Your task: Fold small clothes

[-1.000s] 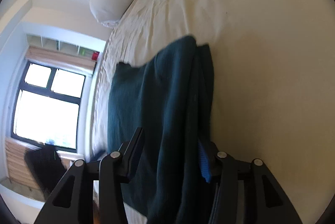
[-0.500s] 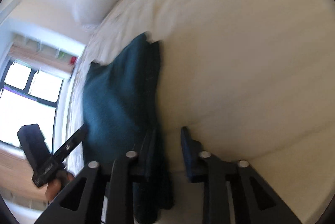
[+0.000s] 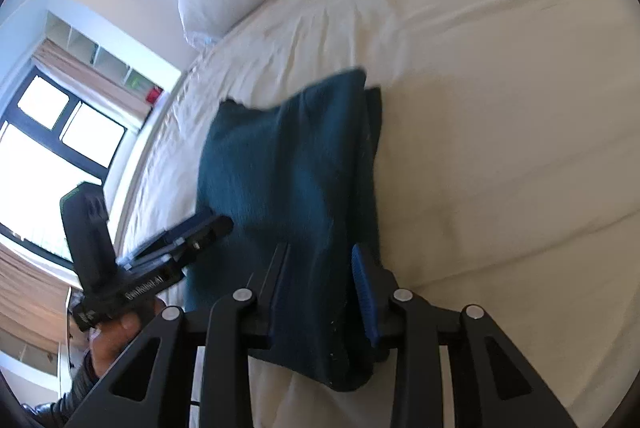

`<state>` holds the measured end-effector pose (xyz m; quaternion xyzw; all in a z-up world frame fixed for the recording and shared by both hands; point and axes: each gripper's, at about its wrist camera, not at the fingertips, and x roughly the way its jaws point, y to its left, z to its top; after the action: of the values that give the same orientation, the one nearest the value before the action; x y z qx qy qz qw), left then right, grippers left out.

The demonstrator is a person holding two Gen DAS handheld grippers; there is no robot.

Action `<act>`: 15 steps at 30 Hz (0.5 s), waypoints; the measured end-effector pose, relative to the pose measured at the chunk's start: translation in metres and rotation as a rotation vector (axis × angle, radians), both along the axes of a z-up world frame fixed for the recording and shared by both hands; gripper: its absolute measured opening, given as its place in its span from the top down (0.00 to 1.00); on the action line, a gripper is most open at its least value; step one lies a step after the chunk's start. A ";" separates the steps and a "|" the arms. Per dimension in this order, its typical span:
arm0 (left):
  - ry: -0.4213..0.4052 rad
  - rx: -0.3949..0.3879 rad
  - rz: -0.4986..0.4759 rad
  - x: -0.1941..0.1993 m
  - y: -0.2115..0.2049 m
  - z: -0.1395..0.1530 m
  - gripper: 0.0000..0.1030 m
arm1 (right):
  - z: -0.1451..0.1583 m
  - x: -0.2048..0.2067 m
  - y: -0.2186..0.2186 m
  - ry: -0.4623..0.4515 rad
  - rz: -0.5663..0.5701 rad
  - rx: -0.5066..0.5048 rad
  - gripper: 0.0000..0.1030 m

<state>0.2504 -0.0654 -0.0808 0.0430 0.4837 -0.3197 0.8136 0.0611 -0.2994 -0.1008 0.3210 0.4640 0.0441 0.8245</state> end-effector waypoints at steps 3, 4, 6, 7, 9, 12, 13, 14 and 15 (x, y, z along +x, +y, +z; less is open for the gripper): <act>-0.002 0.001 -0.002 -0.001 -0.001 0.000 0.36 | -0.015 0.010 0.000 0.040 -0.004 0.021 0.67; -0.003 0.003 -0.002 -0.001 -0.001 0.000 0.36 | -0.017 0.015 0.001 0.040 -0.009 0.042 0.67; -0.004 0.005 -0.003 -0.002 -0.002 0.000 0.36 | -0.022 0.017 -0.002 0.042 -0.011 0.079 0.67; -0.004 0.004 -0.002 -0.002 -0.002 0.000 0.36 | -0.025 0.020 -0.005 0.038 -0.014 0.106 0.67; -0.004 0.002 -0.001 -0.001 -0.001 -0.001 0.35 | -0.029 0.024 -0.007 0.028 -0.010 0.168 0.67; -0.006 0.003 -0.002 -0.002 0.000 0.000 0.35 | -0.031 0.029 -0.010 0.014 -0.006 0.217 0.75; -0.006 0.001 -0.002 -0.001 0.000 0.000 0.35 | -0.032 0.031 -0.010 0.012 -0.001 0.227 0.83; -0.005 -0.001 -0.001 -0.001 0.001 0.000 0.36 | -0.032 0.033 -0.009 0.010 0.004 0.236 0.87; -0.003 -0.004 0.001 -0.001 0.001 0.000 0.35 | -0.033 0.036 -0.009 0.010 0.005 0.237 0.87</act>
<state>0.2495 -0.0646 -0.0811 0.0416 0.4818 -0.3203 0.8146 0.0971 -0.3079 -0.1338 0.4152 0.4605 0.0993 0.7783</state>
